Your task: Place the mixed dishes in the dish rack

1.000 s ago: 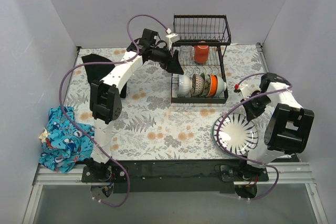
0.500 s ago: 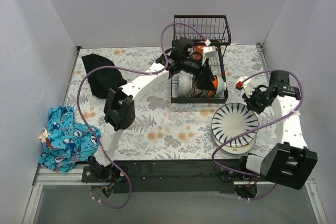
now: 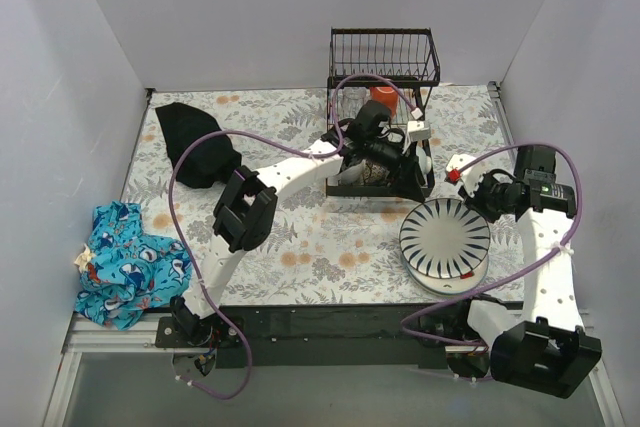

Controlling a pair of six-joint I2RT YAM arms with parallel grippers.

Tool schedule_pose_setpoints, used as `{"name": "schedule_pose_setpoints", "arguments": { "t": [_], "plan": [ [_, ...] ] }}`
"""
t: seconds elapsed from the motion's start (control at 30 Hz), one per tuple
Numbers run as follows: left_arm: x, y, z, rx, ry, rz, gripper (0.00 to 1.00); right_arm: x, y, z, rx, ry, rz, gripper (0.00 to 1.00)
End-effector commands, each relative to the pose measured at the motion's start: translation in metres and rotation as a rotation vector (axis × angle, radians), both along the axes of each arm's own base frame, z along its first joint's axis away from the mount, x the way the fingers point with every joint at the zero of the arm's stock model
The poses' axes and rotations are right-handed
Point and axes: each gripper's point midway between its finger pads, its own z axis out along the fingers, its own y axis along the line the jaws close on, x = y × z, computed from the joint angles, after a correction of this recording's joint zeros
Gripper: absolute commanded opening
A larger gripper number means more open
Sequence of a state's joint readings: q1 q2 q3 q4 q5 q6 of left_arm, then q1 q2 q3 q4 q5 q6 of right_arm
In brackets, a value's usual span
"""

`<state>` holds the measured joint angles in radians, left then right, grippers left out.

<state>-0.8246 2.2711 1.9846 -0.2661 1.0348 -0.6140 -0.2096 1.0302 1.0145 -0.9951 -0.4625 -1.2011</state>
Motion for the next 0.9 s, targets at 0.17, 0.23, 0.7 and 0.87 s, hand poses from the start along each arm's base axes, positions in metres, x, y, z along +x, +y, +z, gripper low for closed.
{"name": "schedule_pose_setpoints", "arguments": {
  "t": [0.17,0.23,0.7,0.87],
  "plan": [
    [-0.032,-0.016,-0.003,-0.026,-0.009,-0.075,0.66,0.007,0.018,0.024,0.018,-0.151,0.107,0.01],
    [-0.036,-0.016,-0.01,-0.013,-0.001,-0.076,0.64,0.01,0.02,0.029,0.026,-0.167,0.107,0.01],
    [-0.042,-0.016,-0.017,0.002,0.021,-0.062,0.0,0.0,0.022,0.019,0.059,-0.069,0.07,0.46],
    [-0.037,-0.017,-0.005,-0.022,-0.011,-0.055,0.0,-0.028,0.028,-0.005,0.094,0.148,0.123,0.62]
  ]
}}
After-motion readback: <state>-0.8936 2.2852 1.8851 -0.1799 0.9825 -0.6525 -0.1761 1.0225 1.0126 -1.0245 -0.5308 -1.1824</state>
